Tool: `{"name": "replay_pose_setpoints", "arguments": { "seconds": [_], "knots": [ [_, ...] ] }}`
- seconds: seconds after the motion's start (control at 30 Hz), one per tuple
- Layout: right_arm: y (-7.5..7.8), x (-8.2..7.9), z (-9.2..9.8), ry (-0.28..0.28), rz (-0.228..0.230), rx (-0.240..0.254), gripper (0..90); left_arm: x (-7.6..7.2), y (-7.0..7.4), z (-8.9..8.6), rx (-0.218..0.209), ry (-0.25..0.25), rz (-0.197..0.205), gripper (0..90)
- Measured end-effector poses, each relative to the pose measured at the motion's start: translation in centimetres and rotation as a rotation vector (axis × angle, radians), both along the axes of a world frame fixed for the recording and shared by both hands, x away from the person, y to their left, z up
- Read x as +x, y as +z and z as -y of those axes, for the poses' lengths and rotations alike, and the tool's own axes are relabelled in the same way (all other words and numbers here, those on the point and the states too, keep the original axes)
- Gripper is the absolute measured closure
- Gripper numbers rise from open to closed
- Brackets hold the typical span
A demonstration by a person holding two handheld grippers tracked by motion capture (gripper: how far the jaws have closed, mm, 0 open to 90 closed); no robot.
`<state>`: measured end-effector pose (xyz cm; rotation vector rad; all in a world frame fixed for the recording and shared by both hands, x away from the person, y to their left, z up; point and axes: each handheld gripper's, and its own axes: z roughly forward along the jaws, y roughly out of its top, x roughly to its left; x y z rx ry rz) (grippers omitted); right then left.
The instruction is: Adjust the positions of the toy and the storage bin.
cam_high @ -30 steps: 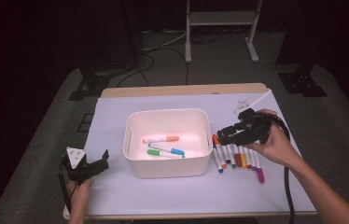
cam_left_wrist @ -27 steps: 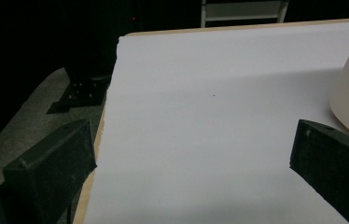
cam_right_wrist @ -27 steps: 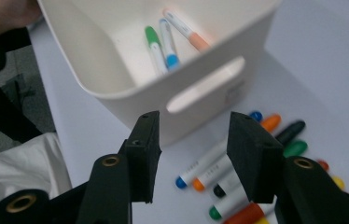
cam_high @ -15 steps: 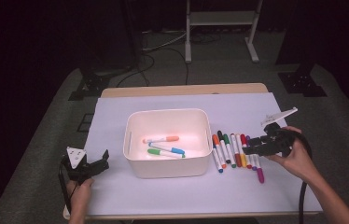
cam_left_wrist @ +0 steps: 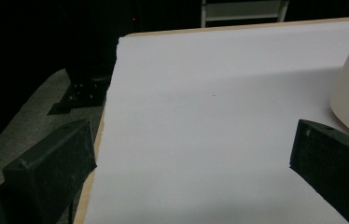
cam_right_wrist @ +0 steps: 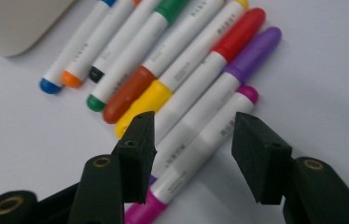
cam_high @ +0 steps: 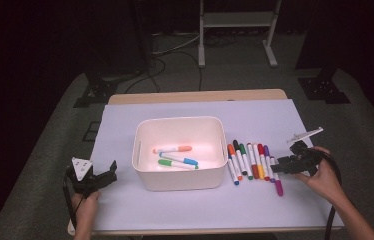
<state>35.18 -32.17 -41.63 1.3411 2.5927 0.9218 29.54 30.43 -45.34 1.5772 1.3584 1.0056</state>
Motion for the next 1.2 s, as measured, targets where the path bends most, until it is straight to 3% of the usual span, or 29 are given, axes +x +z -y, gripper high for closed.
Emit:
{"name": "replay_pose_setpoints", "arguments": {
  "seconds": [0.2,0.27,0.4,0.63,0.73,0.93,1.2],
  "knots": [
    [-1.5,0.3,0.4,-0.054,-0.021,-0.038,51.1,0.0,0.0,0.0,0.001,-0.001,0.000,0.0],
    [-1.7,0.1,0.6,-0.078,-0.002,-0.069,53.0,0.0,0.0,0.0,-0.002,-0.001,0.001,0.0],
    [-1.9,-0.8,1.6,-0.105,0.013,-0.083,55.4,0.0,0.0,0.0,-0.002,-0.001,0.001,0.0],
    [-1.9,-2.0,2.2,-0.146,0.080,-0.165,70.0,0.0,0.0,0.1,0.000,-0.002,0.003,0.0],
    [-1.9,-2.0,2.2,-0.156,0.078,-0.164,75.2,0.0,0.0,0.1,-0.002,0.000,0.004,0.0],
    [-0.8,-2.2,2.1,-0.134,0.050,-0.111,75.5,0.0,0.0,0.0,0.000,-0.001,0.000,0.0],
    [3.6,-2.8,-0.3,-0.042,0.066,0.009,75.6,0.0,0.0,0.0,-0.002,-0.001,0.003,0.0]
  ]
}}
